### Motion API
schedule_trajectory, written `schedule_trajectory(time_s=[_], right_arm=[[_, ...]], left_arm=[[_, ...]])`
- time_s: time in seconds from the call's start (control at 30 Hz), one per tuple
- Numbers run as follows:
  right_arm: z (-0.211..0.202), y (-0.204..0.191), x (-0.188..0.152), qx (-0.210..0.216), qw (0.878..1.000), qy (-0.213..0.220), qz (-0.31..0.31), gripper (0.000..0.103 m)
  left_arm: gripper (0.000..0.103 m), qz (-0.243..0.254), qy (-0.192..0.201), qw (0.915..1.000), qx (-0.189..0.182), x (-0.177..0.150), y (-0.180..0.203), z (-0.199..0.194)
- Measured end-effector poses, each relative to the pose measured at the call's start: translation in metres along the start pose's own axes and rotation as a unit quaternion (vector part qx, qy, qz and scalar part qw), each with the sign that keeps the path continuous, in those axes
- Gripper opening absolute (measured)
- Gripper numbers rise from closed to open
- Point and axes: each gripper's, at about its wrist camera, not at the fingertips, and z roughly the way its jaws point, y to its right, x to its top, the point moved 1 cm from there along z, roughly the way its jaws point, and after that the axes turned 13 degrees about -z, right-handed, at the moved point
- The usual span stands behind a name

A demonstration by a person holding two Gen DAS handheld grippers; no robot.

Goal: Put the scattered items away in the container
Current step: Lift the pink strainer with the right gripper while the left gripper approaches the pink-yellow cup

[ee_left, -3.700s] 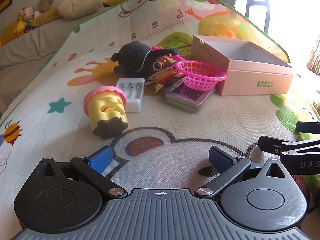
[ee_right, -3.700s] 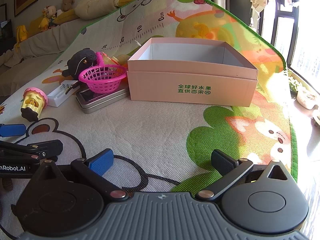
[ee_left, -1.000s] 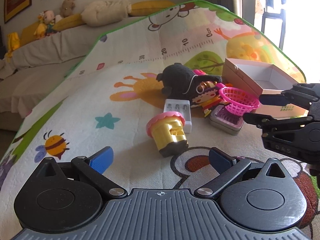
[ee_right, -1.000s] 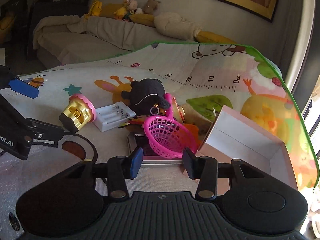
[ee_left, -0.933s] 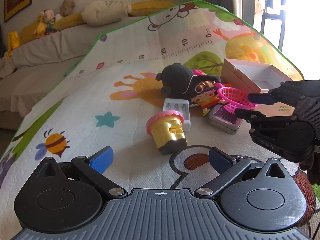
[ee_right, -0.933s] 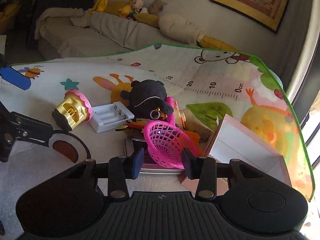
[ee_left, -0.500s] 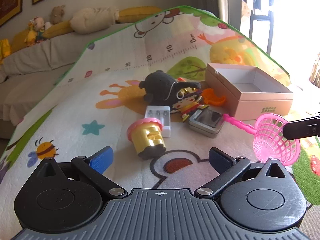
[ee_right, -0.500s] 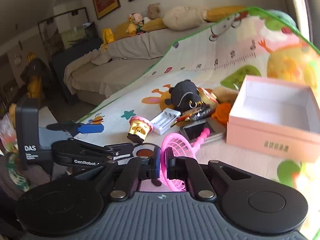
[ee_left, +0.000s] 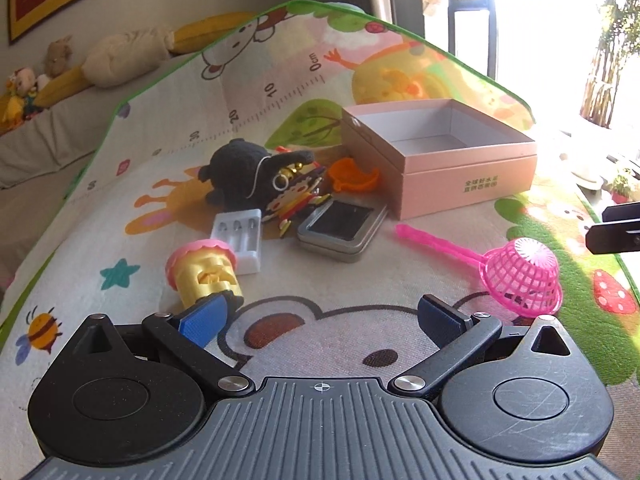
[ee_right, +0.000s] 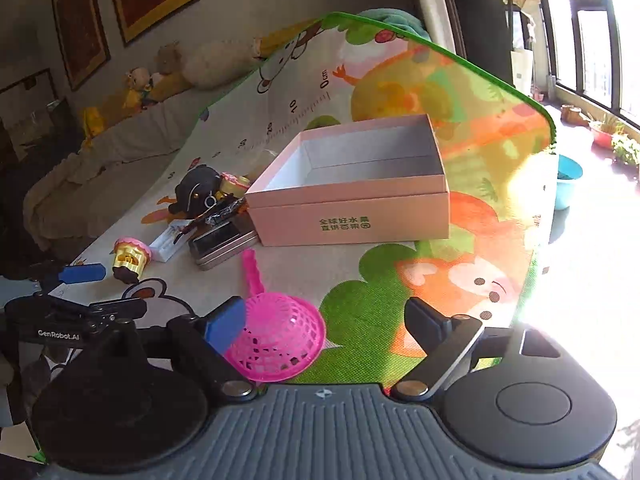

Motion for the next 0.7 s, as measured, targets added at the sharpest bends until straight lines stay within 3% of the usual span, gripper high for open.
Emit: schedule_trajectory(time_s=[0.17, 0.27, 0.3, 0.4, 0.53, 0.6, 0.7], right_arm=[[0.035, -0.043, 0.000, -0.014, 0.998, -0.030, -0.052, 0.095], [0.051, -0.053, 0.000, 0.000, 0.997, -0.045, -0.057, 0.073], [0.054, -0.054, -0.001, 0.007, 0.997, -0.050, -0.060, 0.058], [0.050, -0.055, -0.004, 0.030, 0.995, -0.054, -0.081, 0.059], [0.024, -0.060, -0.018, 0.089, 0.982, -0.062, -0.152, 0.059], [0.011, -0.059, -0.025, 0.076, 0.975, -0.060, -0.200, 0.060], [0.003, -0.050, -0.029, 0.011, 0.963, -0.053, -0.264, 0.081]], left_arm=[[0.103, -0.027, 0.008, 0.9982, 0.053, 0.007, -0.017, 0.001], [0.103, -0.044, 0.011, 0.9959, 0.078, 0.017, -0.029, 0.013], [0.103, -0.046, 0.012, 0.9949, 0.089, 0.020, -0.032, 0.019], [0.103, -0.041, 0.006, 0.9951, 0.090, 0.024, -0.038, 0.034], [0.103, -0.035, -0.004, 0.9968, 0.071, 0.026, -0.041, 0.046], [0.103, -0.031, 0.000, 0.9972, 0.068, 0.028, -0.041, 0.051], [0.103, -0.027, 0.005, 0.9981, 0.056, 0.031, -0.039, 0.053]])
